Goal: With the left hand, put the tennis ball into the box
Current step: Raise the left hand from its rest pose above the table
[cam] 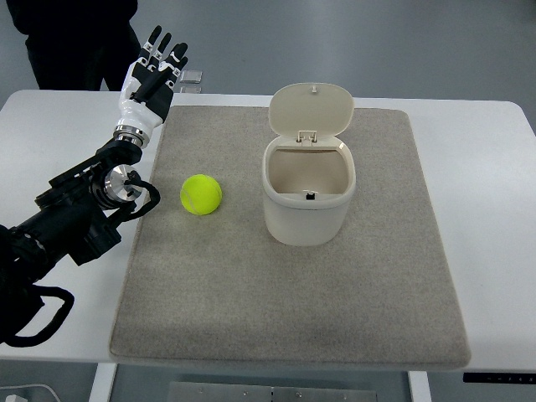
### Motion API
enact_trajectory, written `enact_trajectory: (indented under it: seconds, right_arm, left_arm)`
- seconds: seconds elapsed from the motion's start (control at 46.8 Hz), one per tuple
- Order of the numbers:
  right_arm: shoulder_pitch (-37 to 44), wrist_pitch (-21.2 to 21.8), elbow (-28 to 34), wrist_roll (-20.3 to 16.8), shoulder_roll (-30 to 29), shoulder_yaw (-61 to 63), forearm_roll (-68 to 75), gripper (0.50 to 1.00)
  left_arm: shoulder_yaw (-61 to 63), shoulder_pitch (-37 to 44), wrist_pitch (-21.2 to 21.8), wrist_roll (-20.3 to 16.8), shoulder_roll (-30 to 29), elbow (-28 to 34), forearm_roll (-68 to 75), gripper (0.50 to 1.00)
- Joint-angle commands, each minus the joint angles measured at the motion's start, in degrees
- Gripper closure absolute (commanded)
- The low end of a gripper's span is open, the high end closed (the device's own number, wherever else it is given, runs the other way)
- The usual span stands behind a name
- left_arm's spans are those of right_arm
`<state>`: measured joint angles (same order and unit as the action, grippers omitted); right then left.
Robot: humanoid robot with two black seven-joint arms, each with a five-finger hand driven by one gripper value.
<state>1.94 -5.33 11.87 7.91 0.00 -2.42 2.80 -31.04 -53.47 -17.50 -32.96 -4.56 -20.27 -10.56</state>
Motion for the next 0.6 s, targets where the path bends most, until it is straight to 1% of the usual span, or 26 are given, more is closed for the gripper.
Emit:
enact_trajectory:
  seconds: [0.0, 0.491, 0.577]
  right_arm:
    - [0.0, 0.1, 0.0, 0.0, 0.0, 0.0, 0.0, 0.562]
    - [0.0, 0.0, 0.0, 0.0, 0.0, 0.0, -0.1, 0.562]
    - [0.0, 0.1, 0.1, 0.0, 0.0, 0.0, -0.1, 0.562]
  left_arm:
    - [-0.1, 0.0, 0.6, 0.0, 0.0, 0.0, 0.0, 0.508]
    - [-0.6, -0.9, 0.7, 0.0, -0.3, -0.2, -0.6, 0.508]
    - [-0.5, -1.6, 2.0, 0.5, -0.5, -0.4, -0.5, 0.510]
